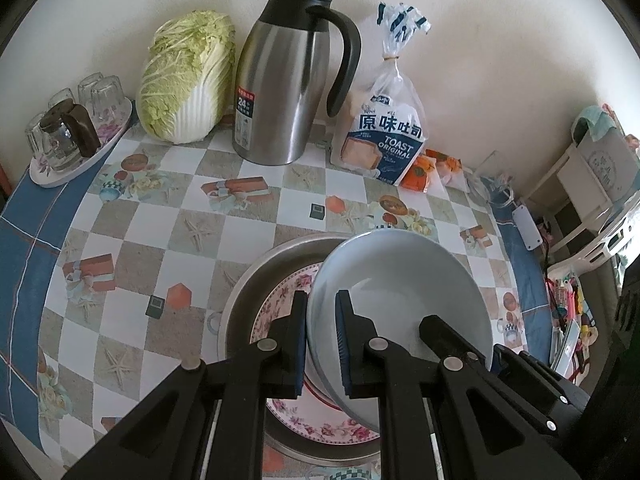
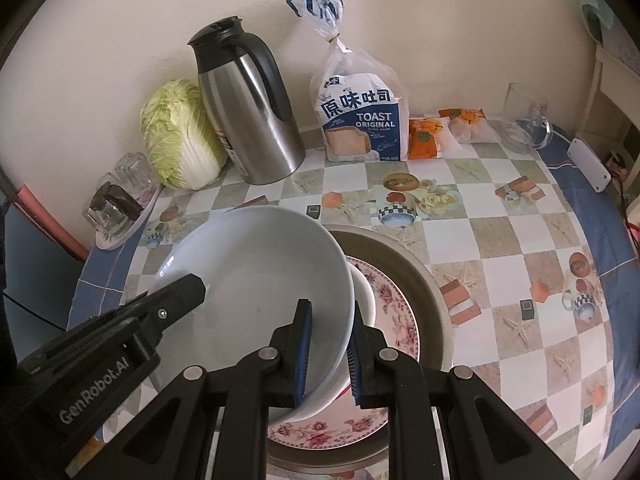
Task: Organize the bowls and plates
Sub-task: 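Lower the white round bowl onto the square bowl in the basin with both tools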
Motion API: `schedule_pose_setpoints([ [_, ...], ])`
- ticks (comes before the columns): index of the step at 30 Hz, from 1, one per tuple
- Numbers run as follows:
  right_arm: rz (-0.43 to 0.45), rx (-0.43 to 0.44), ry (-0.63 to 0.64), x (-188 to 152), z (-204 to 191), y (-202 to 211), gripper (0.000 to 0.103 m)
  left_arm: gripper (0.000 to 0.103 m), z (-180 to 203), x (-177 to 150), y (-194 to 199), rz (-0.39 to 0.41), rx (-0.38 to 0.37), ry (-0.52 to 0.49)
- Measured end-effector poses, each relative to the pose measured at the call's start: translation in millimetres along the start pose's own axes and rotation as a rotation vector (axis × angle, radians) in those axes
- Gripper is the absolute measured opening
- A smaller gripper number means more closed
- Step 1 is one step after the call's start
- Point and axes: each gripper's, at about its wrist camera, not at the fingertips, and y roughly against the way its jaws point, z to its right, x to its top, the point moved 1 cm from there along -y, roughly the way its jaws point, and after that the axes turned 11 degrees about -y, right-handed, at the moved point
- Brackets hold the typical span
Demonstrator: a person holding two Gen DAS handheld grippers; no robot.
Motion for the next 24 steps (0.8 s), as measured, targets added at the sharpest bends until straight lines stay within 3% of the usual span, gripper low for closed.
schedule_pose_setpoints([
  [24, 0.001, -0.016, 0.009, -0.3, -0.6, -3.6, 0.018, 0.013, -4.7, -2.2, -10.9, -0.025, 0.013, 0.005],
])
